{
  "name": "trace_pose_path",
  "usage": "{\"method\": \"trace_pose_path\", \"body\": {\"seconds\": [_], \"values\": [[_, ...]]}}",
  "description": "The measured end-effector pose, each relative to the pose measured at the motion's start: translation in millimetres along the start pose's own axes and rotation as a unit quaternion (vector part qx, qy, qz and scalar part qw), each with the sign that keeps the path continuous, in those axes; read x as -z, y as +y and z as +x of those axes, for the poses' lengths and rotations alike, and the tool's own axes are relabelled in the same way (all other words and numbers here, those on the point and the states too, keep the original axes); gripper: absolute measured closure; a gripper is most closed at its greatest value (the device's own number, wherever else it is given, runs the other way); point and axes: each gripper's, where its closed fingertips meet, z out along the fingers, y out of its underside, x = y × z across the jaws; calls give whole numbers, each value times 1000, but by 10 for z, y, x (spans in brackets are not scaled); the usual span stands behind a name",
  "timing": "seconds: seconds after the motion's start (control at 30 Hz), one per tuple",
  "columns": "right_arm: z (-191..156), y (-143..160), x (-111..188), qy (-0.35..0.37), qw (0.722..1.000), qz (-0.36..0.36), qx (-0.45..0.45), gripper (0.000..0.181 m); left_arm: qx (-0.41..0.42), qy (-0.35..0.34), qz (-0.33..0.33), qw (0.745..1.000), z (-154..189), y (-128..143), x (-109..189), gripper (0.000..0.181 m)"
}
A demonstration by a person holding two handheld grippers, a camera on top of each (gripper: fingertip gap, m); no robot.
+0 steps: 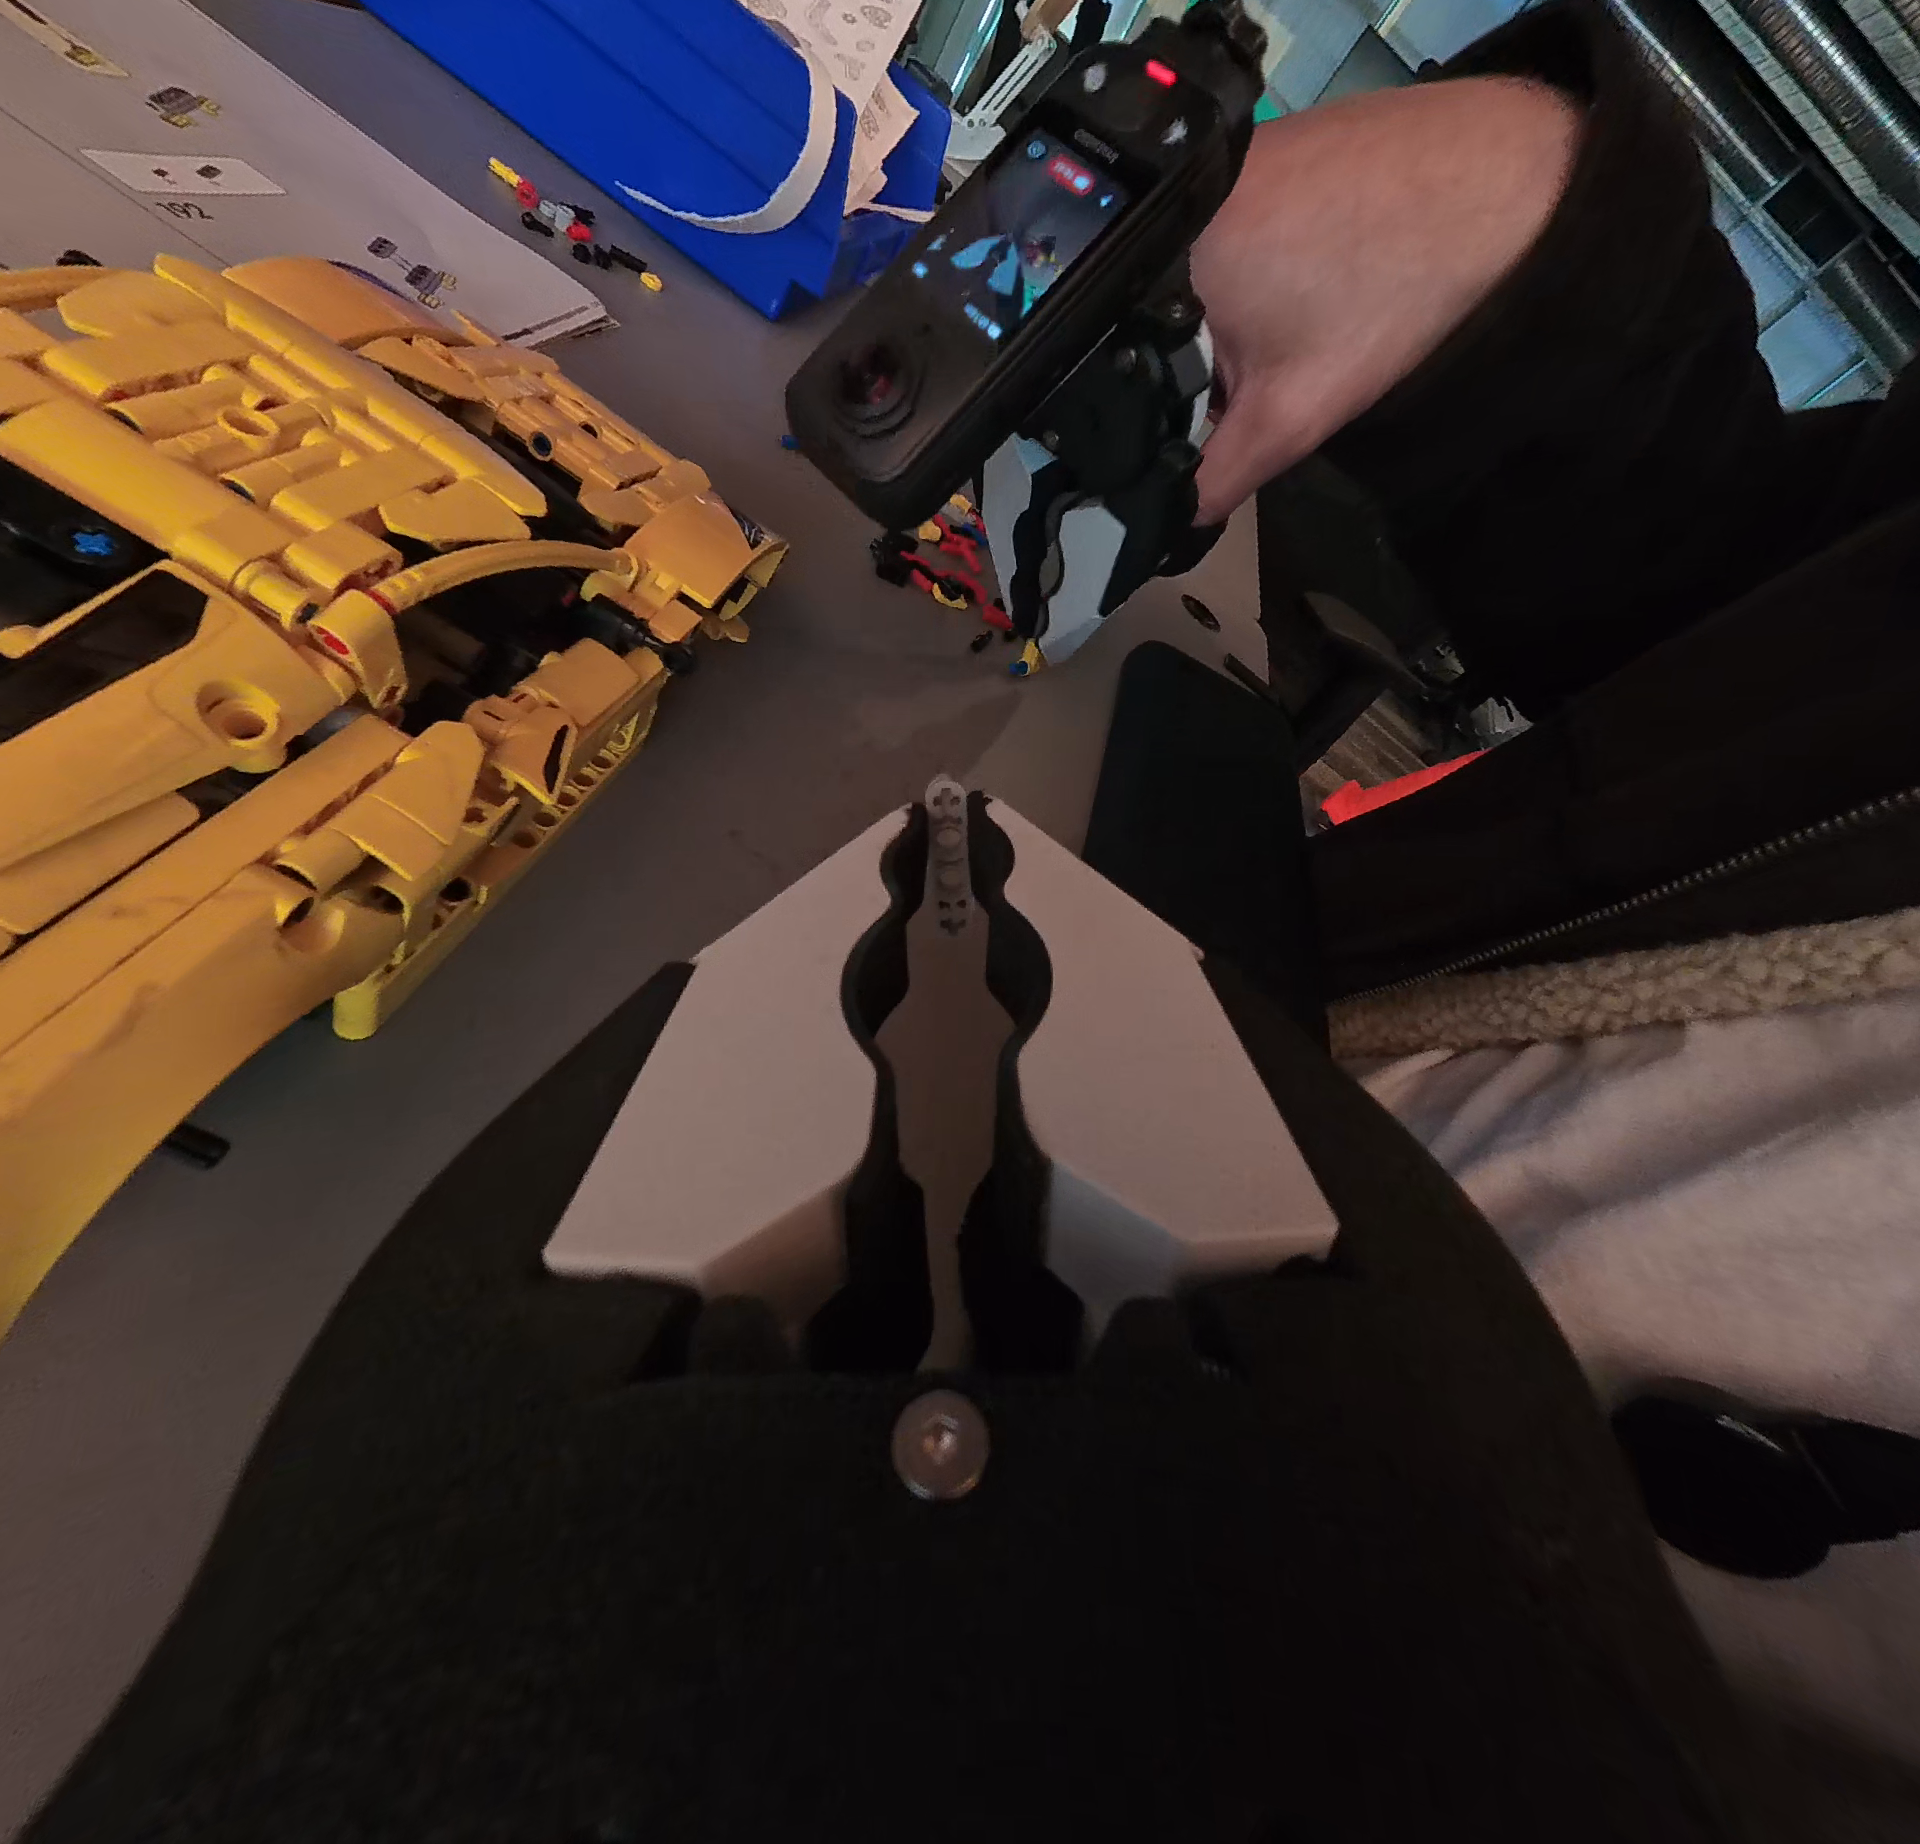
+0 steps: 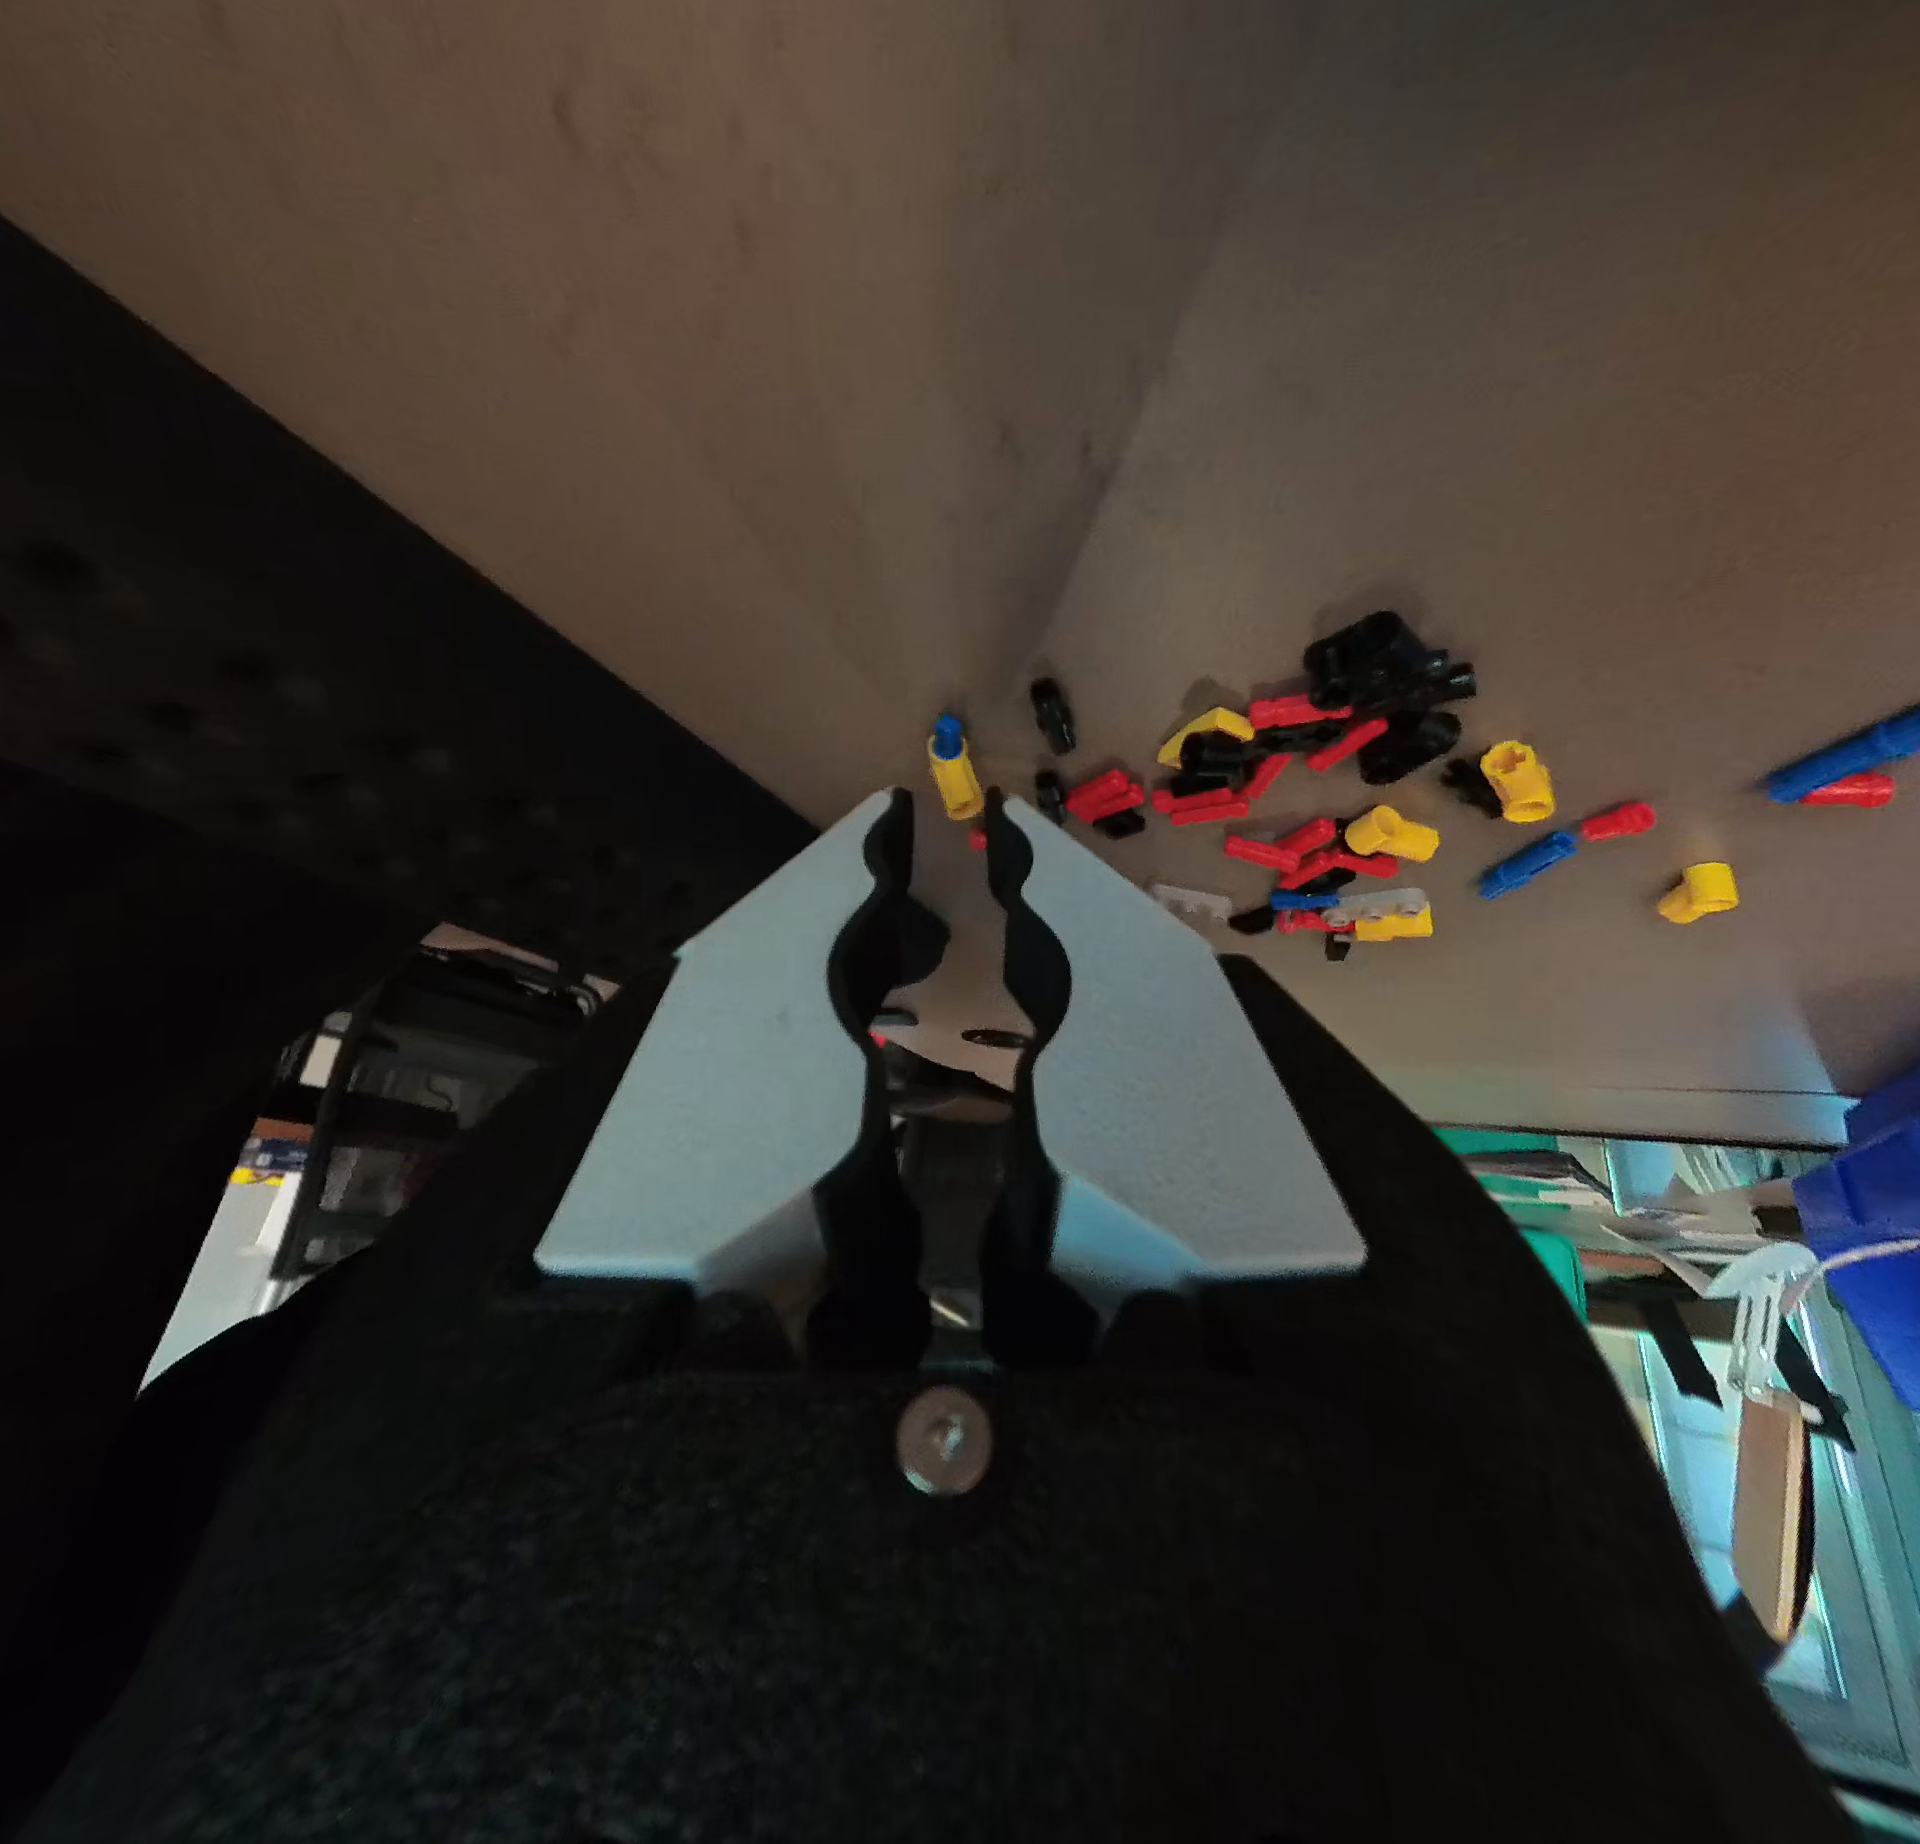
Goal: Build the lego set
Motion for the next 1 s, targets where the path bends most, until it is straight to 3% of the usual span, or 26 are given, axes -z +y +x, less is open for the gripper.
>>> {"method": "trace_pose_path", "body": {"seconds": [0.3,0.67,1.0], "values": [[39,7,-115,7,992,125,9,164,1,0,-1,1000,2,4,-5,174],[19,-108,-66,-20,934,350,-65,179,2,0,-3,1000,-2,10,-14,174],[-42,-160,214,121,905,406,34,181,2,2,-6,1000,8,21,-25,174]]}}
